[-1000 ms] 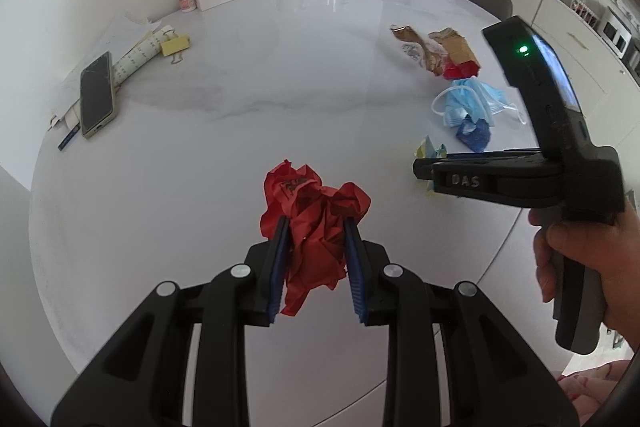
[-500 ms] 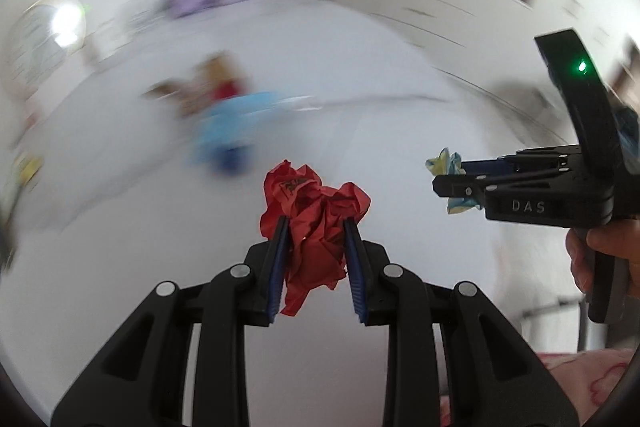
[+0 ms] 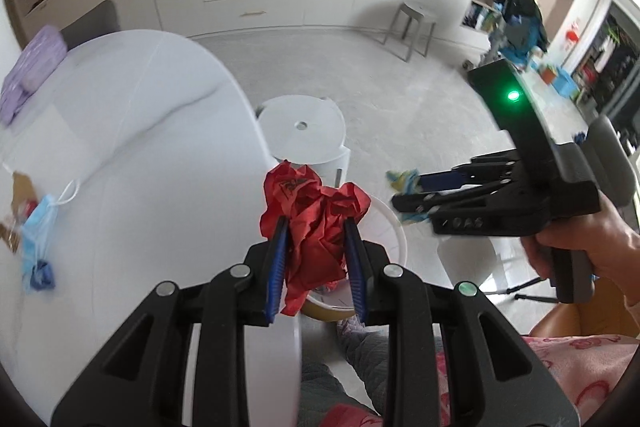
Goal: Collect trash
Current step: 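Carry both items over the bin and open both grippers to drop them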
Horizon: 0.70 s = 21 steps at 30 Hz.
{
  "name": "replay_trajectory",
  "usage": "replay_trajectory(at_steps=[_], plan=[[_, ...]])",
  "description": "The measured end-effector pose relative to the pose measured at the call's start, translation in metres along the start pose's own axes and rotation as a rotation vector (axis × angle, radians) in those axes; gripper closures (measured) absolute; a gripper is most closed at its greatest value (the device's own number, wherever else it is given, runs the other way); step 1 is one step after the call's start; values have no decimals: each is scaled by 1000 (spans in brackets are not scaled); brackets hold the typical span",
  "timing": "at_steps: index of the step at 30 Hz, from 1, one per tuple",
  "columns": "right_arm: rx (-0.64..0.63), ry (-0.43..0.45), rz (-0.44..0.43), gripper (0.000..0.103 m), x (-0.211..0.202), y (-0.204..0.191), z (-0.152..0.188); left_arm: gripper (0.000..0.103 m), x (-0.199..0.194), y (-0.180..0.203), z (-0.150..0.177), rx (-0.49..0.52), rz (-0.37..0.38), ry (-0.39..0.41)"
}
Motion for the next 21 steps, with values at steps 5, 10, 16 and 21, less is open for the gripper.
replay_trajectory(at_steps=[5, 10, 16, 21], plan=[[0, 13, 74, 2, -2, 27, 6, 76, 12, 17, -9, 26, -8, -27], [58, -3, 77, 2, -5, 55, 11, 76, 19, 32, -15, 44, -10, -44], [80, 3, 127, 2, -17, 83, 20, 76, 28, 49, -26, 67, 15, -50], [83, 9, 146, 2, -24, 95, 22, 13, 34, 62, -31, 51, 44, -65]])
Point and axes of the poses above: each gripper's, at about its wrist camera, not at the fingertips, and x roughly the way its jaws point, y to its right, z to its underside, the point moved 3 cm from there along x, roughly the way its jaws point, and after that the axes turned 3 degrees about -z, right-handed, at the moved point
